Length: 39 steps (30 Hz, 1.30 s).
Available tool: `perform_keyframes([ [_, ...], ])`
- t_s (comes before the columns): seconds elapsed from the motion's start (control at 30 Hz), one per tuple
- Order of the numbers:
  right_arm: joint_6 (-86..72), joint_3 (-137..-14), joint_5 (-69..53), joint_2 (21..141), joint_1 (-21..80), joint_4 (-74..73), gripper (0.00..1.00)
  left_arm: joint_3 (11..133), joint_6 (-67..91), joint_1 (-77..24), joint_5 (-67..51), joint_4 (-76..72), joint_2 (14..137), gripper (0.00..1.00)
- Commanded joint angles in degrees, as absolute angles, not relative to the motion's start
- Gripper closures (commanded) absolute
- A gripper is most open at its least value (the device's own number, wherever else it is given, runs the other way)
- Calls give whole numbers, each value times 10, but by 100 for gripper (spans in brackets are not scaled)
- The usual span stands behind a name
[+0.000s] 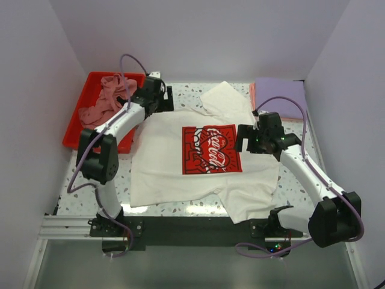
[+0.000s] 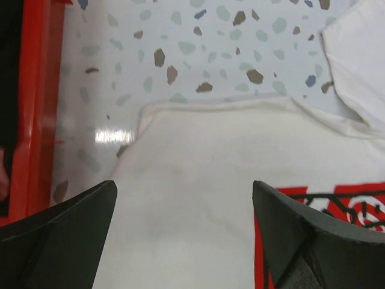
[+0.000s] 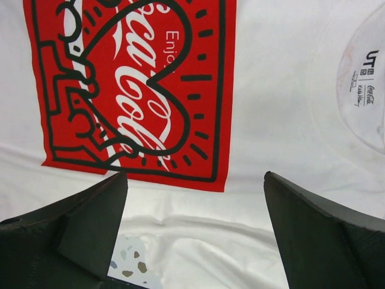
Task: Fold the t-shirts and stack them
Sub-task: Flatten the tshirt out
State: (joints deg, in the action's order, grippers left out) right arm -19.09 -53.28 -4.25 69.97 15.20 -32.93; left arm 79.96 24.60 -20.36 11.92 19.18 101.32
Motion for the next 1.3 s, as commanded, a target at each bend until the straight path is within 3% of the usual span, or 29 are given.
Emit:
perform_keyframes([
  [0.0, -172, -524, -78, 696, 151, -326, 1, 923, 126, -182, 85, 228, 1121, 0],
  [0.2, -171, -521, -91, 702, 151, -319, 1, 1084, 73, -149, 87, 311, 1261, 10],
  [0.43, -170, -523, -95, 719, 151, -317, 1, 1063, 30, -134, 55, 309, 1293, 18],
  [0.67, -171, -520, -95, 720, 151, -317, 1, 1049, 40, -134, 62, 311, 1307, 48],
  [0.83, -171, -519, -92, 715, 150, -317, 1, 1032, 46, -134, 29, 301, 1303, 50],
  [0.93, -171, -517, -93, 713, 151, -317, 1, 1030, 51, -135, 46, 301, 1307, 57],
  [1.03, -171, -515, -93, 712, 151, -316, 1, 1029, 54, -134, 46, 304, 1308, 68],
  [1.07, -171, -515, -93, 713, 151, -316, 1, 1029, 57, -134, 44, 303, 1307, 79],
  [1.17, -172, -515, -95, 712, 151, -314, 1, 1023, 70, -134, 32, 300, 1290, 100],
  [1.27, -172, -514, -96, 711, 151, -313, 1, 996, 90, -140, 31, 285, 1255, 100],
])
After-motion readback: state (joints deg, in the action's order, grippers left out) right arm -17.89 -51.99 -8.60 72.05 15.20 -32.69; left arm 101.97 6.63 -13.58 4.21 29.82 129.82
